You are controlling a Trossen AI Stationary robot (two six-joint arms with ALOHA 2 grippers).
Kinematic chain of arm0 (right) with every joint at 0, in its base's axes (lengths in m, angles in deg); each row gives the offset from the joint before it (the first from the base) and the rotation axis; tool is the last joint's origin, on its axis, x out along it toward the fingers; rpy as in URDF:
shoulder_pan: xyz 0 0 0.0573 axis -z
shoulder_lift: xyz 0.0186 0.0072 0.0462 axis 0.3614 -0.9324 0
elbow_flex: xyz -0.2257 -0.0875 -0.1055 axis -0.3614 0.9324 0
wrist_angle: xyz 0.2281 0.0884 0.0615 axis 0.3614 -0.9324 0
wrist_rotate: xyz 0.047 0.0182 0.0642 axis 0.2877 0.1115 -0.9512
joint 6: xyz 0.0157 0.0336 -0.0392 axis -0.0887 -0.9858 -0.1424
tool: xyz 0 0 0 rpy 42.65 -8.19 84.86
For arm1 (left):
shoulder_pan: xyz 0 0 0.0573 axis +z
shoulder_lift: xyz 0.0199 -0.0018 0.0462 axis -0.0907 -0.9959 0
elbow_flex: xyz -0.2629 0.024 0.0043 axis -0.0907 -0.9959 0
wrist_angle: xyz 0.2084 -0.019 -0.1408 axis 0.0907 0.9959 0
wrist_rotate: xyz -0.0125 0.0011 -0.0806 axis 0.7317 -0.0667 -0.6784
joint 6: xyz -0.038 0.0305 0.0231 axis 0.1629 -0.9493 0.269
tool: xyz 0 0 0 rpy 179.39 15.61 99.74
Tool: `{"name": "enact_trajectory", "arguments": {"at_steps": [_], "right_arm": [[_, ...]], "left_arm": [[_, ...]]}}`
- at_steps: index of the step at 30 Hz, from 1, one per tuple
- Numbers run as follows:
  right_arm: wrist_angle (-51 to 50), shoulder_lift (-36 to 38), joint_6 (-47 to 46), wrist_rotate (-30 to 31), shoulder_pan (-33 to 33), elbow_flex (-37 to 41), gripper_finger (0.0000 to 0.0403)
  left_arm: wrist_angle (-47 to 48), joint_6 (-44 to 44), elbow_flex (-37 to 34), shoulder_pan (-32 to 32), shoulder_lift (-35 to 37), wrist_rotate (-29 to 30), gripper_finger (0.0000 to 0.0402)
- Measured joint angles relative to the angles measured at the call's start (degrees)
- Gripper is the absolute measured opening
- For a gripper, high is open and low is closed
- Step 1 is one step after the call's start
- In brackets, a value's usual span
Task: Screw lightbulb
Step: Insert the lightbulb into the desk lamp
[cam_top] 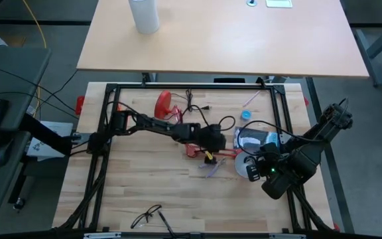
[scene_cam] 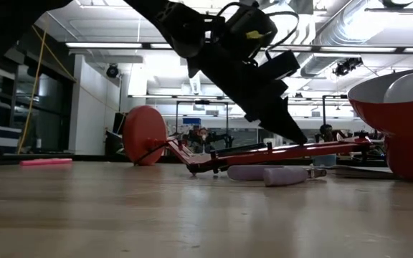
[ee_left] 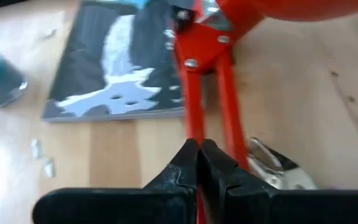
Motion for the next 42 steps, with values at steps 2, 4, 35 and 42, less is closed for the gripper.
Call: {"name": "enact_trajectory", "arguments": {"at_steps": [2,4,35,42], "right_arm": [[0.16,0.00,0.01,0.00,0.00,0.00,0.0000],[0.06,0.00,0.01,0.01,0.00,0.00,0.0000],[-2.33,-0.01,0.47,0.18,0.00,0.02,0.0000],[-2.25,0.00,1.53,0.18,0.00,0.02,0.0000]], "left_arm": [[0.71,-0.02,0.04,0.33,0.00,0.13,0.0000],[2.06,-0.87,0.11,0.34,0.08,-0.67,0.0000],[18.71,-0.16,0.37,-2.09,2.08,-3.70,0.0000],[25.54,-0.17,0.39,-2.47,2.17,-6.72,0.0000]]}}
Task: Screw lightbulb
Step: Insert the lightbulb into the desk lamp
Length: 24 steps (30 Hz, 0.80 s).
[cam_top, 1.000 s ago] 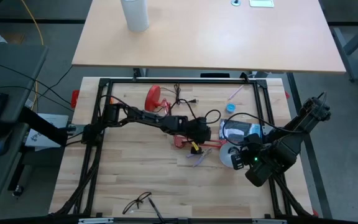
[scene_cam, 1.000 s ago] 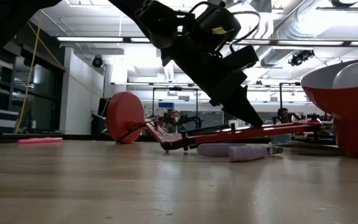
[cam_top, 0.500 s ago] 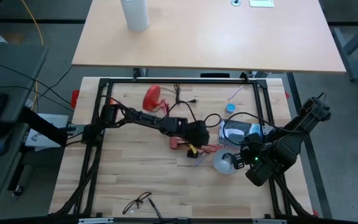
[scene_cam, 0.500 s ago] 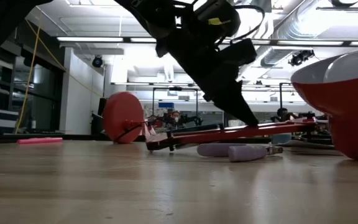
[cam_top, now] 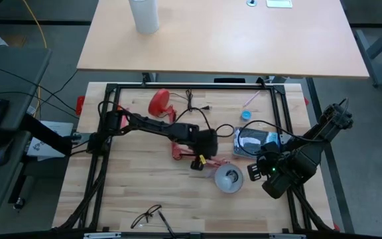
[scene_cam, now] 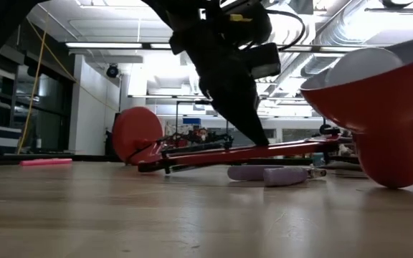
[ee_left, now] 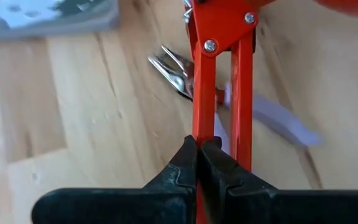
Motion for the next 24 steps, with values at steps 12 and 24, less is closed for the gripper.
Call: {"name": "enact_trajectory", "arguments": {"at_steps": [12,24], "right_arm": [[0.32,-0.02,0.95,-0.24,0.00,0.00,0.0000],[14.90,-0.19,9.29,2.03,1.81,0.09,0.0000]], "left_arm": [[9.41,-0.03,-0.87,-1.62,2.85,-0.33,0.0000],[2.97,5.30,-17.44,-1.48,17.18,4.80,0.0000]]}}
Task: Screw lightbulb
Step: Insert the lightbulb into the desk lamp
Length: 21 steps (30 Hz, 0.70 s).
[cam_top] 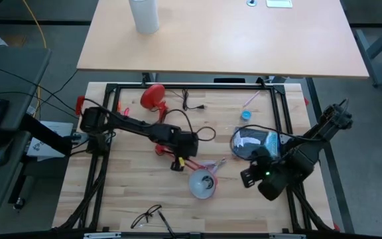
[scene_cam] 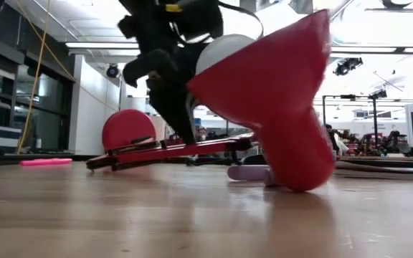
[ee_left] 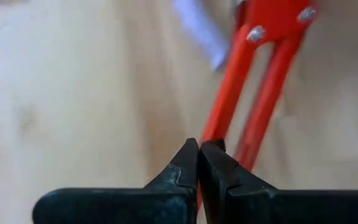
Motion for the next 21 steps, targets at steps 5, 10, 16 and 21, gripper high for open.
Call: {"name": "enact_trajectory", "arguments": {"at_steps": [5,10,16,21], "right_arm": [[18.19,-2.92,15.03,-0.69,5.21,0.04,0.0000],[33.78,-9.35,28.58,-5.82,11.38,0.04,0.0000],[33.92,-12.68,33.11,-9.03,14.31,0.04,0.0000],[33.29,-12.64,35.21,-12.00,14.34,0.30,0.0000]], "left_arm": [[-2.07,-0.88,-0.72,0.29,6.27,5.99,0.0000],[-0.91,-0.42,-1.04,0.04,11.35,5.59,0.0000],[-10.24,3.05,-15.66,-0.28,18.35,5.42,0.0000],[-23.20,5.32,-24.97,-0.25,20.88,5.62,0.0000]]}}
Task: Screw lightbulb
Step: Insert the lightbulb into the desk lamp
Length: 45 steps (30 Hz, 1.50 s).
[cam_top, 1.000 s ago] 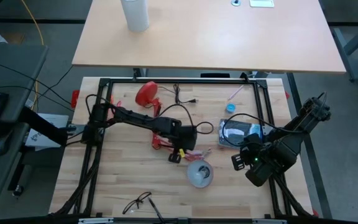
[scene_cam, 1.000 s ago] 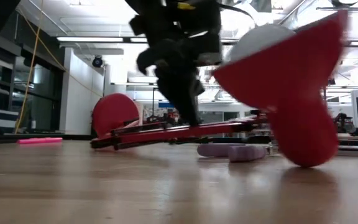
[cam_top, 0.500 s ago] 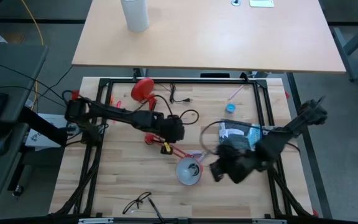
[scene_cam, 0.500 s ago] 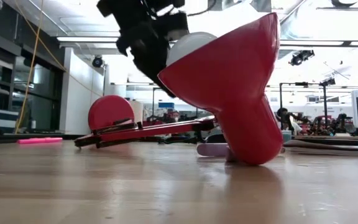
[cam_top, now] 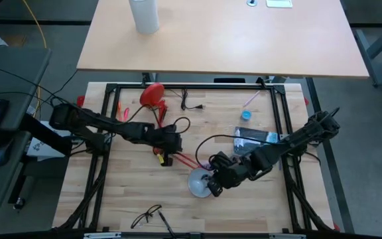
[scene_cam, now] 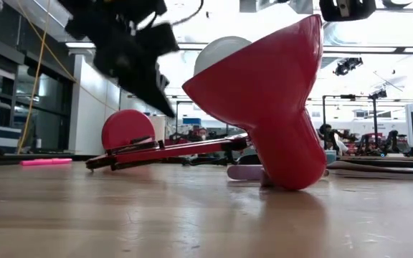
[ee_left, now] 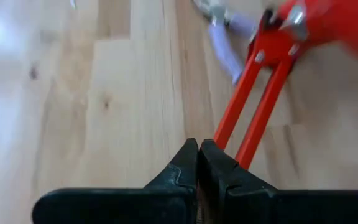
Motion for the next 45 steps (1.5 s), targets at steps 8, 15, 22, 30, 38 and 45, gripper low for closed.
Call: {"name": "enact_trajectory", "arguments": {"at_steps": [8,15,22,30,38,45], "right_arm": [[1.98,-0.02,-0.05,-4.31,1.59,2.53,0.0000],[0.14,0.02,-0.07,-5.37,2.31,2.51,0.0000],[0.14,0.33,-4.53,-5.60,1.94,5.25,0.0000],[0.54,0.44,-7.91,-4.59,1.92,7.84,0.0000],[-1.09,0.52,-11.83,-2.36,1.88,8.15,0.0000],[-8.04,-0.42,-18.69,-0.37,1.95,8.76,0.0000]], "left_arm": [[-9.33,0.27,-1.85,-0.77,-6.47,-0.36,0.0000],[-13.50,0.38,-1.46,-0.94,-12.34,-1.24,0.0000],[-13.62,-0.10,-1.57,-0.98,-12.66,-1.40,0.0000],[-14.64,0.41,-4.07,-1.53,-12.62,-1.38,0.0000],[-16.25,0.62,-4.72,-2.54,-12.73,-0.99,0.0000],[-16.84,-0.12,-4.72,-2.56,-12.82,-1.31,0.0000]]}}
